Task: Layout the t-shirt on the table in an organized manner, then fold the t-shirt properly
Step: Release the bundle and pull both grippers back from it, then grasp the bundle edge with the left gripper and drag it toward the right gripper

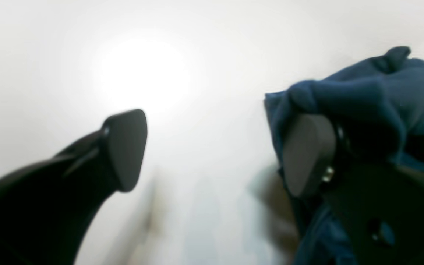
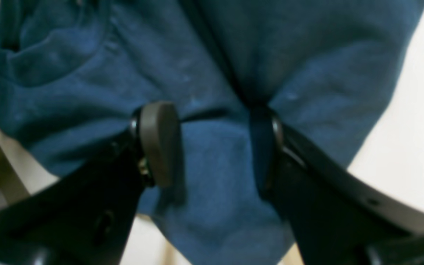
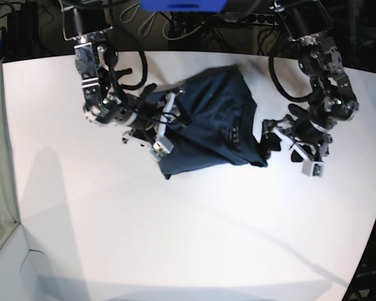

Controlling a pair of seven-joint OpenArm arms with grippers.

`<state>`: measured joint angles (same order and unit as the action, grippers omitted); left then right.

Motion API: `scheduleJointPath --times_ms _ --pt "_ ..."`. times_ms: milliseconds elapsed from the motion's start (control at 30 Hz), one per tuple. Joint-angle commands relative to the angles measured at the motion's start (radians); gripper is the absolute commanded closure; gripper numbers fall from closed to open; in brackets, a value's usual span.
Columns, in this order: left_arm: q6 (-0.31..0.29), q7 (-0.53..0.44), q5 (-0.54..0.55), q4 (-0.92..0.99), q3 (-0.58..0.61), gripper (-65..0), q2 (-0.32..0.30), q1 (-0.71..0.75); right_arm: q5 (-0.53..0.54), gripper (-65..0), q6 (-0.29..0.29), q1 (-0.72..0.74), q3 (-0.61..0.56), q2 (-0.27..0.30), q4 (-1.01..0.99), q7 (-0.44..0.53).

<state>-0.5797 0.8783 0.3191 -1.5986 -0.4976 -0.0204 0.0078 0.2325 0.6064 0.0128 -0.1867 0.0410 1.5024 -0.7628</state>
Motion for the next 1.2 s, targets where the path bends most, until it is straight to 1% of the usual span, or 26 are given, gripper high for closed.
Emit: scheduleJointPath --times_ms 0,100,167,267,400,567,667,733,800,900,1033,1167 --pt "-0.003 -0.023 0.012 -0.004 -0.005 -55.2 -0.025 -0.006 0.001 -29.1 0.002 0.013 0.0 0.0 0.013 0.004" --pt "-0.003 -0.029 0.021 0.025 -0.008 -55.2 -0.069 0.004 0.005 -29.1 0.002 0.011 0.0 -0.002 0.02 0.004" --pt "-0.01 -0.023 0.021 0.025 -0.037 -55.2 -0.086 0.005 0.008 -29.1 0.002 0.009 0.002 -0.002 0.037 0.004" --pt "-0.015 -0.023 0.022 0.016 -0.108 -55.2 -0.088 0.033 0.009 -29.1 0.004 -0.012 0.003 -0.003 0.096 0.009" --pt "-0.015 -0.021 0.022 0.017 -0.152 -55.2 -0.089 0.045 0.009 -29.1 0.004 -0.037 0.003 -0.005 0.189 0.009" --pt "-0.015 -0.021 0.033 -0.026 -0.164 -55.3 -0.085 0.11 0.008 -29.2 0.004 -0.086 0.017 -0.002 0.307 0.004" --pt "-0.016 -0.021 0.104 -0.085 -0.141 -55.3 -0.08 0.179 0.005 -29.2 0.004 -0.116 0.077 0.001 0.35 0.004" --pt "-0.016 -0.021 0.163 -0.128 -0.094 -55.3 -0.069 0.234 0.003 -29.4 0.004 -0.13 0.137 0.003 0.355 0.004" --pt "-0.004 -0.023 0.205 -0.165 -0.045 -55.3 -0.066 0.269 0.003 -29.4 0.004 -0.135 0.211 0.003 0.353 0.004" --pt "-0.004 -0.023 0.22 -0.171 -0.003 -55.3 -0.033 0.275 0.006 -29.4 0.005 -0.152 0.276 0.003 0.352 0.004" --pt "-0.003 -0.023 0.162 -0.153 0.012 -55.3 0.03 0.242 0.005 -29.4 0.007 -0.156 0.335 0.004 0.352 0.002" --pt "-0.003 -0.023 0.105 -0.111 0.03 -55.3 0.095 0.203 0.008 -29.4 0.007 -0.193 0.33 0.03 0.358 0.002"
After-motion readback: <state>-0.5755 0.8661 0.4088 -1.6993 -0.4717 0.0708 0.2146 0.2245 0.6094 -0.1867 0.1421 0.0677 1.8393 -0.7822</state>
